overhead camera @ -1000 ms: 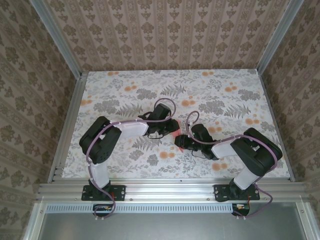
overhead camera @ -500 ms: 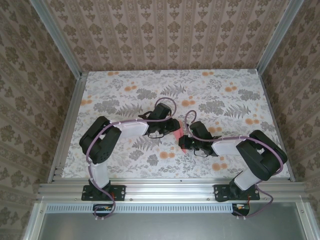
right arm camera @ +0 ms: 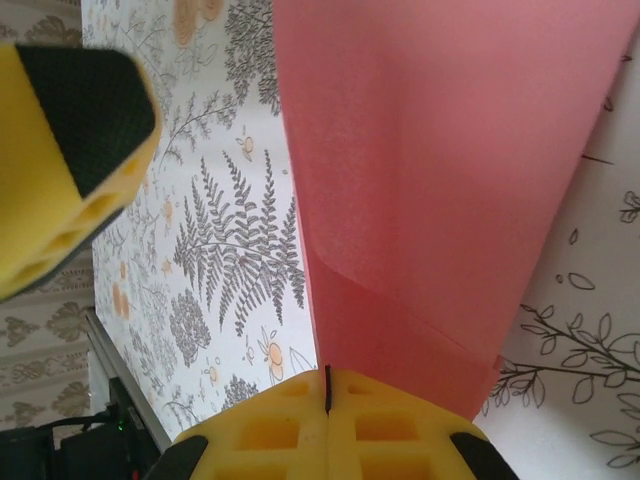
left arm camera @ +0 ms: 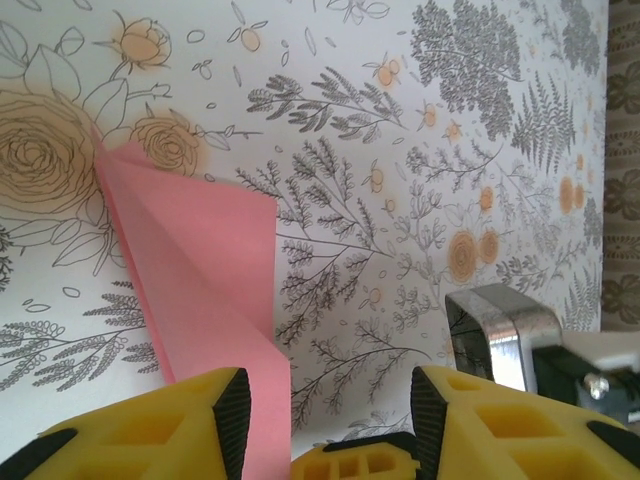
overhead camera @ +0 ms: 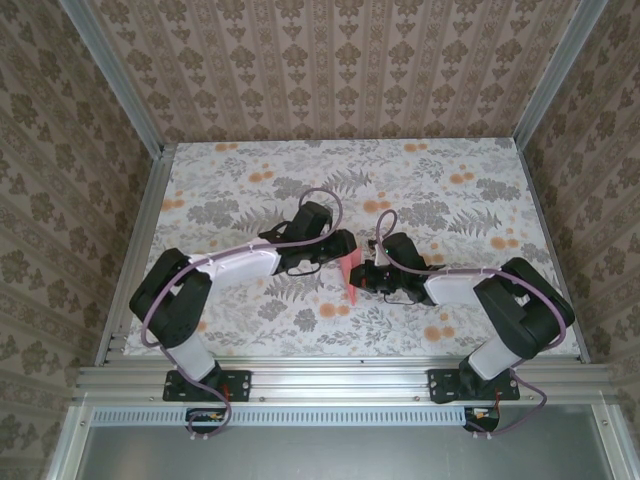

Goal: Fold a paper plane with a square sheet of paper (pick it up from the middle)
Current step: Fold the wing for the fifth time at the center of the table.

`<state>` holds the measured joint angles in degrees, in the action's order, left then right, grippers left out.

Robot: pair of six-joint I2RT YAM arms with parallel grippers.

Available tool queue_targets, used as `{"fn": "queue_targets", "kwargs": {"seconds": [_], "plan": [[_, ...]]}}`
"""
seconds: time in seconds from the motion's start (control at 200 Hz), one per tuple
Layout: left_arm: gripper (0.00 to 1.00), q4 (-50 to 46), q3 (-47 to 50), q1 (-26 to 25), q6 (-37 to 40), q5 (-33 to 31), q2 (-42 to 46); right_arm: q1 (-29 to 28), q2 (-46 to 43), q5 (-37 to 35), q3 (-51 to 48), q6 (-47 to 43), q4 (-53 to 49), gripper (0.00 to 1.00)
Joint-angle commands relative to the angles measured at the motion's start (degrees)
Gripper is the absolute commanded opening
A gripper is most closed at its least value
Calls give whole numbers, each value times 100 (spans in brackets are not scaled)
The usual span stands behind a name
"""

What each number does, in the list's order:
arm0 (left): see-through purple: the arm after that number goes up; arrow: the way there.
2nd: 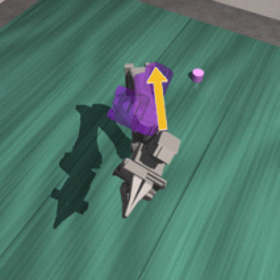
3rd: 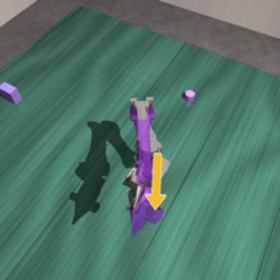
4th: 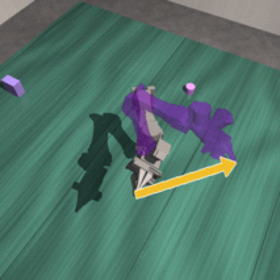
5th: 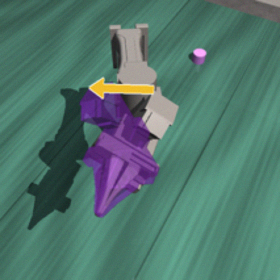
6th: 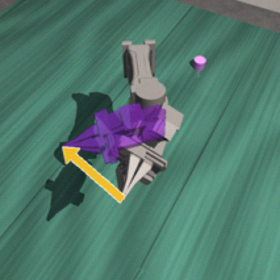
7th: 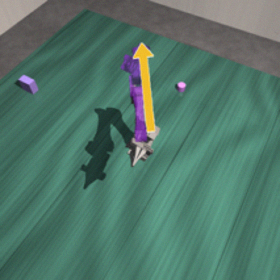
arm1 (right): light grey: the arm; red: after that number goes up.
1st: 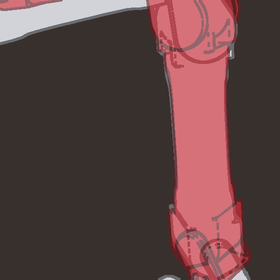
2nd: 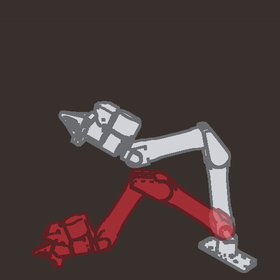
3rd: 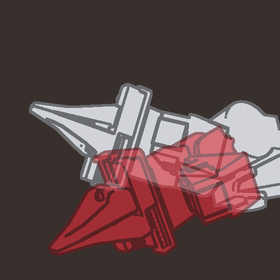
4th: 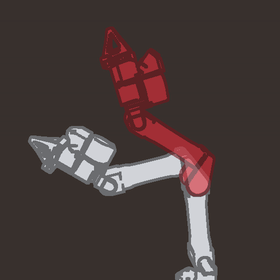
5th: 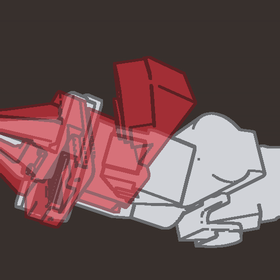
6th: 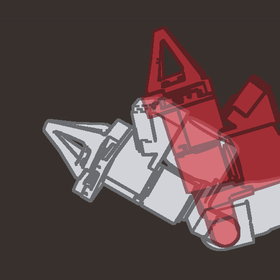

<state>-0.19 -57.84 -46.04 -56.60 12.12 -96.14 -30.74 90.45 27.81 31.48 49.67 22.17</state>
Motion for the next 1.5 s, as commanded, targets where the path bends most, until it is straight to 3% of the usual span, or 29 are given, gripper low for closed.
{"fn": "queue_targets", "kwargs": {"seconds": [0.0, 0.28, 0.625, 0.835, 1.09, 1.225, 1.495], "plan": [[48, 43, 13, -27, 218, 137, -177, 132, 312, 155, -7, 350, 190, 0], [47, 171, -423, -104, 393, 545, -838, 229, 764, 61, -474, 913, 1183, 0], [45, 100, -752, -124, 508, 548, -1326, 307, 594, 133, -505, 811, 1156, 2], [43, 268, -707, -98, 307, 480, -1452, 263, -37, -27, -392, 14, 357, 20], [42, 242, -755, -53, 294, 484, -1452, -31, -544, -846, 4, -1230, -1199, 33], [42, 234, -781, -47, 325, 507, -1468, -113, -539, -1203, 153, -1503, -1527, 35], [42, 276, -848, -52, 292, 609, -1559, -177, -300, -1250, 300, -1555, -1545, 35]]}}
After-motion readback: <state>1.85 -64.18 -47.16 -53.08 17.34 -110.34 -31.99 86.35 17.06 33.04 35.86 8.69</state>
